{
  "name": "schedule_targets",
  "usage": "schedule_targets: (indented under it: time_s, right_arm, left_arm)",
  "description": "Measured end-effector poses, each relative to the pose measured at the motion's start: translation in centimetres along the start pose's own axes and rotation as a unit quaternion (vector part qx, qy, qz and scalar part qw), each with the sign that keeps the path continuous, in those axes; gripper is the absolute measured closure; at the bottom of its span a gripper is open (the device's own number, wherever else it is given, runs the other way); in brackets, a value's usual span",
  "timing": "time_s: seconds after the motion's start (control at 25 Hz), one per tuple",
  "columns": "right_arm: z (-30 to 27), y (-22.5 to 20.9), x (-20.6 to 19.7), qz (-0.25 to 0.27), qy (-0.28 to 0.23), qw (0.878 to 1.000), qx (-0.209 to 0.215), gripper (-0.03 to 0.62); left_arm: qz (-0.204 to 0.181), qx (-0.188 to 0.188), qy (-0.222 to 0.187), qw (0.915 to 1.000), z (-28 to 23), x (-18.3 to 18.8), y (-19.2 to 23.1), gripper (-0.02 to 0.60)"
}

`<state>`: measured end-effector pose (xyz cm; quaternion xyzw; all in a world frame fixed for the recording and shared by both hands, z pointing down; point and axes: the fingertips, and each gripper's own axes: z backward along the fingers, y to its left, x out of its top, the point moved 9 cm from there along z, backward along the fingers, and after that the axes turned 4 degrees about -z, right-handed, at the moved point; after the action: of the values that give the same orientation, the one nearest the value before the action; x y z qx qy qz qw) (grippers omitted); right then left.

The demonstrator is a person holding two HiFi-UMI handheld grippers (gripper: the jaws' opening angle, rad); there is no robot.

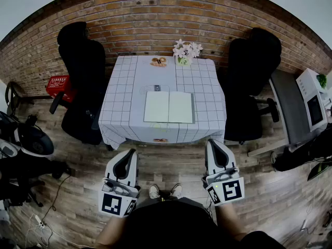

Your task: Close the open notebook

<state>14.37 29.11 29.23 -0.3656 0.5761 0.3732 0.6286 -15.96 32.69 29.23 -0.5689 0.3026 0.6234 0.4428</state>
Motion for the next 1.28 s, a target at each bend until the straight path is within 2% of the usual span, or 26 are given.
schedule_targets:
  time_s: [0.36,0.6,0.88,1.12,1.28]
  right_arm:
    - [0.6,0.0,-0.4,-0.012,0.001,1.000,0.010,0.582]
    - [1.3,-2.0,-1.3,-0.072,-0.006,0.997,0.027,0.580]
    - [1.9,-3.6,-3.0,-0.078,0.008,0.996,0.031,0.580]
    - [-0.3,-4.6,-3.9,-0.076,0.021,0.996,0.030,0.580]
    - [-2.5,-5.4,-4.0,-0.070,0.030,0.997,0.014,0.580]
  left_arm:
    - [-0.004,0.007,0.006,1.0000,0.7,0.2,-0.5,0.557]
    - [-0.007,0.013,0.018,0.9997,0.5,0.1,-1.9,0.557]
    - [0.000,0.031,0.033,0.9990,0.2,-1.0,-2.8,0.557]
    - [0.013,0.031,0.042,0.9986,-1.8,-2.9,-1.7,0.557]
    - [0.033,0.016,0.042,0.9984,-4.8,-4.7,0.1,0.557]
